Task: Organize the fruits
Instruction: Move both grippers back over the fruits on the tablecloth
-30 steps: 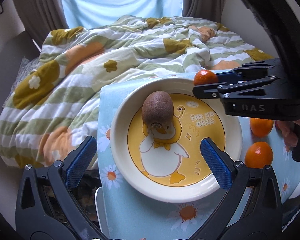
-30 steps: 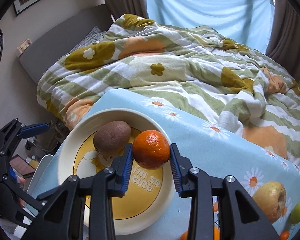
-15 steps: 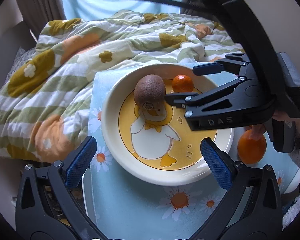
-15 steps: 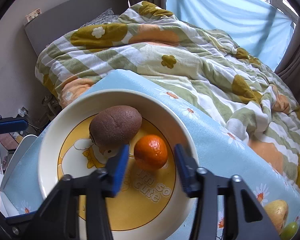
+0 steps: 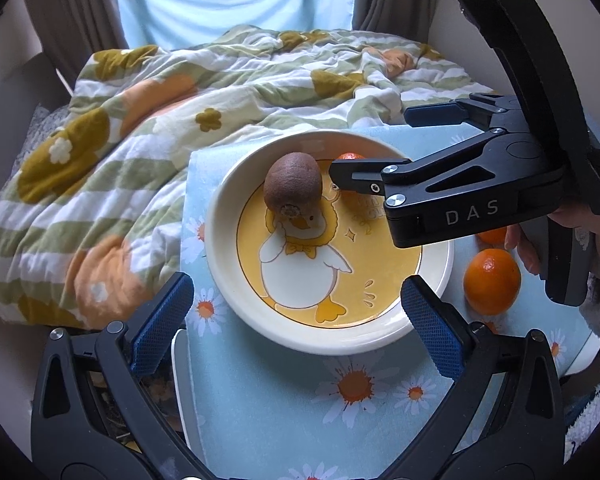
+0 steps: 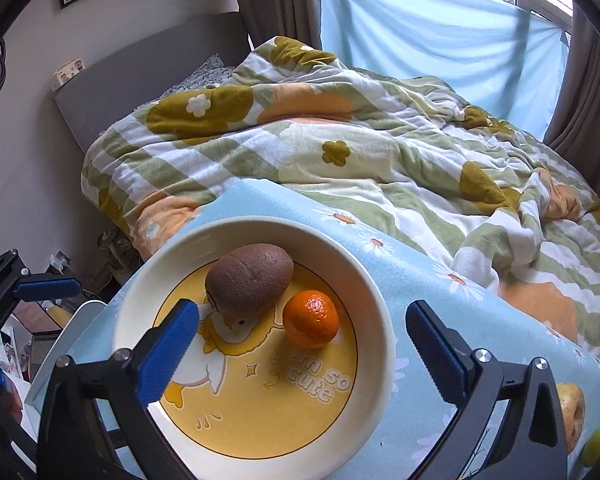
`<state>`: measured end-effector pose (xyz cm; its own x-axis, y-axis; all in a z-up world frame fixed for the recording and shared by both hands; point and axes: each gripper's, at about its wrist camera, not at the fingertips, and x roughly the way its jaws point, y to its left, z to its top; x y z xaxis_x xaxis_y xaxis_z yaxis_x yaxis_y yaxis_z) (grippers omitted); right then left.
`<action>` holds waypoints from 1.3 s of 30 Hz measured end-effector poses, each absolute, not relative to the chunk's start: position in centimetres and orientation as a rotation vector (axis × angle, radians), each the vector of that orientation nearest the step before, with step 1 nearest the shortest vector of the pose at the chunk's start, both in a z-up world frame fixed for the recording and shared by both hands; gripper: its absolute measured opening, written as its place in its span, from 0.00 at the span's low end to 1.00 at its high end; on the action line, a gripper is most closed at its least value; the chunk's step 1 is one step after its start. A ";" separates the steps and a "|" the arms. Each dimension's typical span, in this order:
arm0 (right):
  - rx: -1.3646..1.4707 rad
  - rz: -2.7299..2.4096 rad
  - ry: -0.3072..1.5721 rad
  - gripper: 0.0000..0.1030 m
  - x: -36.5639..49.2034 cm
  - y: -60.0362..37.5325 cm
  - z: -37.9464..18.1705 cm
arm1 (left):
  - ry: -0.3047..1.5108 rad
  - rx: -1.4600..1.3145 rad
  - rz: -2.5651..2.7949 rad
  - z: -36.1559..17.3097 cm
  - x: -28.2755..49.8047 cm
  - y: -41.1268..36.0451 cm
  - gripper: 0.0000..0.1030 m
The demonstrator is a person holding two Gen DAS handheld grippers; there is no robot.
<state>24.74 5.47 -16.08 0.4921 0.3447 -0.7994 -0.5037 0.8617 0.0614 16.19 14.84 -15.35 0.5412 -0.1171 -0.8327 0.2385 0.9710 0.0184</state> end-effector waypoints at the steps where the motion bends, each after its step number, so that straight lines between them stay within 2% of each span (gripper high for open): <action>1: -0.184 0.509 0.918 1.00 24.6 5.3 -15.7 | 0.974 0.141 -0.210 -15.1 16.2 14.8 1.00; 12: -0.126 0.420 0.857 1.00 21.1 1.9 -8.9 | 0.925 0.147 -0.204 -10.8 14.5 13.2 1.00; 21: -0.081 0.333 0.834 1.00 15.6 -5.5 -5.2 | 0.874 0.137 -0.161 -8.5 10.9 8.9 1.00; 31: -0.080 0.245 0.877 1.00 9.6 -14.4 -6.4 | 0.905 0.116 -0.106 -10.4 7.6 3.4 1.00; 39: -0.089 0.263 0.911 1.00 7.5 -18.0 -10.7 | 0.895 0.128 -0.121 -14.0 7.4 -0.1 1.00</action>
<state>7.47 -18.00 -10.66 0.5834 0.1870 -0.7903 -0.2623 0.9644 0.0346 7.39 -0.13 -14.01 0.6195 -0.0516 -0.7833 0.1584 0.9855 0.0603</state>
